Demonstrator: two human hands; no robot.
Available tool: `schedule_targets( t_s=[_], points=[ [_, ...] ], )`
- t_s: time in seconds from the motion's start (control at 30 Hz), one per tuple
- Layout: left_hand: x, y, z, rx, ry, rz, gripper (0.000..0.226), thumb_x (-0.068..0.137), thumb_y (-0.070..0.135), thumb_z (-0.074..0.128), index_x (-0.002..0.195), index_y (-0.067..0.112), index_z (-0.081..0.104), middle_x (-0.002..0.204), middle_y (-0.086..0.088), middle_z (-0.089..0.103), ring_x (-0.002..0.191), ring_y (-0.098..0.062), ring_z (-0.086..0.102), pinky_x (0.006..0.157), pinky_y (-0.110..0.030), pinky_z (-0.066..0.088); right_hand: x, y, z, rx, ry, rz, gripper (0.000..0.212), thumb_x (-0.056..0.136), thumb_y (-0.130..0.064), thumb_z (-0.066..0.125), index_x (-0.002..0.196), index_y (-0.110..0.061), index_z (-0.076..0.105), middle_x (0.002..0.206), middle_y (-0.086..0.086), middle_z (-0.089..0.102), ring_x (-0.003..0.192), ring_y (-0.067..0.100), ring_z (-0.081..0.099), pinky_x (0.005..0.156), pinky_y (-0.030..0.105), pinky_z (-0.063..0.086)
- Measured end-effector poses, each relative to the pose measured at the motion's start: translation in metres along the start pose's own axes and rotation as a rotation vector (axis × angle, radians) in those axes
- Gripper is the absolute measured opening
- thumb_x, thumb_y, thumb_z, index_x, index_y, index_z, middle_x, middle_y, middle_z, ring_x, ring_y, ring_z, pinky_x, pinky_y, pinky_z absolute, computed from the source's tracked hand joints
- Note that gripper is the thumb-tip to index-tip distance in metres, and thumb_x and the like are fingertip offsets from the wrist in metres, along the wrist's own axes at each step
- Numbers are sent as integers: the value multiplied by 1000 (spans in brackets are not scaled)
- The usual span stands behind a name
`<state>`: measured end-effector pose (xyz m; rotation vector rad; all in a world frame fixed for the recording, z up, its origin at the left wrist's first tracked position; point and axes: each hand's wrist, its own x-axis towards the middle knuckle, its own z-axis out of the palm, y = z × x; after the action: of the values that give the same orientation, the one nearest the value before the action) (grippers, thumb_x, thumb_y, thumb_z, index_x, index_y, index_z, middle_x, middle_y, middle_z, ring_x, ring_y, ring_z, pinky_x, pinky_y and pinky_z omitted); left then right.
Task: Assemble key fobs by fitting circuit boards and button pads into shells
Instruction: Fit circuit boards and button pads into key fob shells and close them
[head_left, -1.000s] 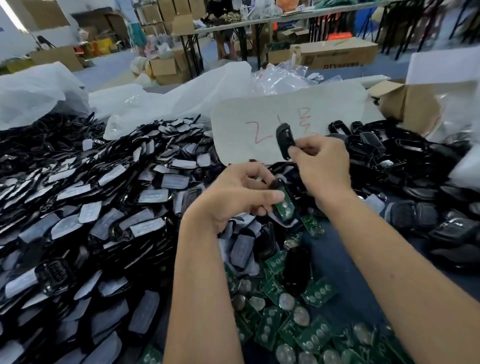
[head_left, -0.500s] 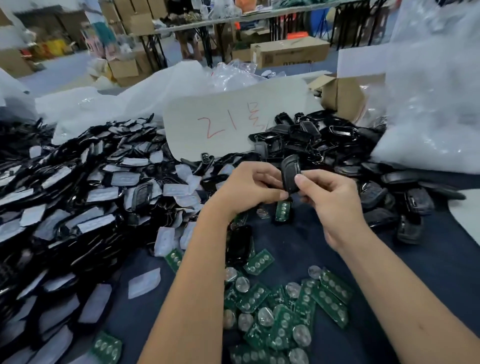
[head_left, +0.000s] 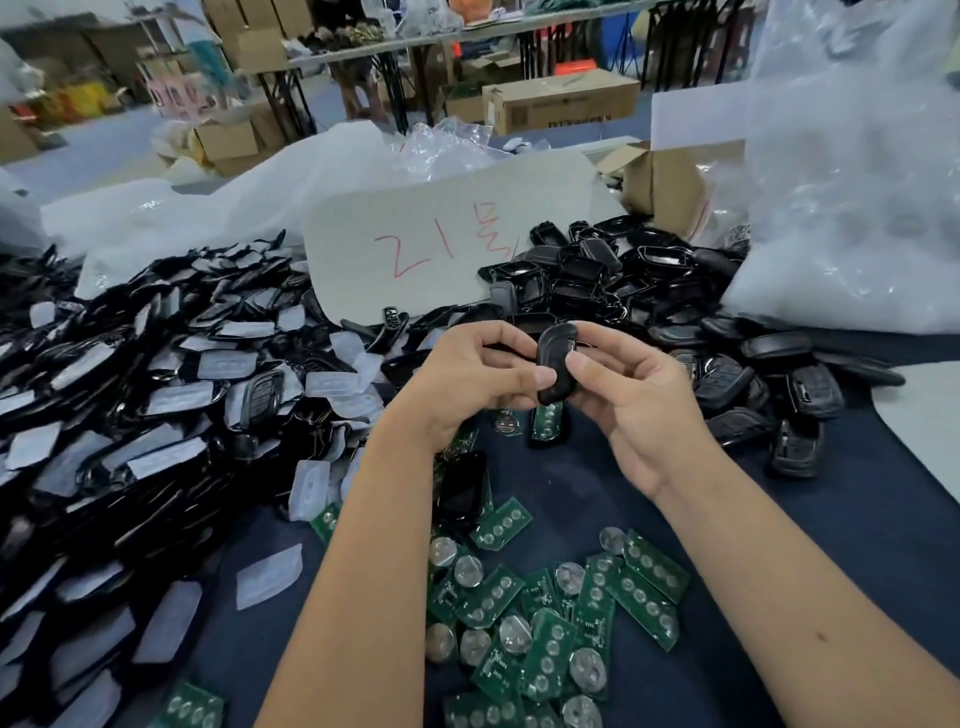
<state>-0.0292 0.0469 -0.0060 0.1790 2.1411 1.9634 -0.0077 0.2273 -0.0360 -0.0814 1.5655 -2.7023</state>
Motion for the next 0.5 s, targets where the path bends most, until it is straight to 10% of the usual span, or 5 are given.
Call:
schedule_targets(
  t_s=[0.5],
  points=[
    [2, 15, 11, 22, 56, 41, 23, 81, -3, 82, 73, 15, 70, 72, -8, 72, 64, -16, 70, 62, -26, 60, 3, -4, 0, -72, 99, -99, 22, 86, -3, 78, 107, -8, 75, 96, 10, 81, 86, 21, 78, 76, 29, 62]
  ],
)
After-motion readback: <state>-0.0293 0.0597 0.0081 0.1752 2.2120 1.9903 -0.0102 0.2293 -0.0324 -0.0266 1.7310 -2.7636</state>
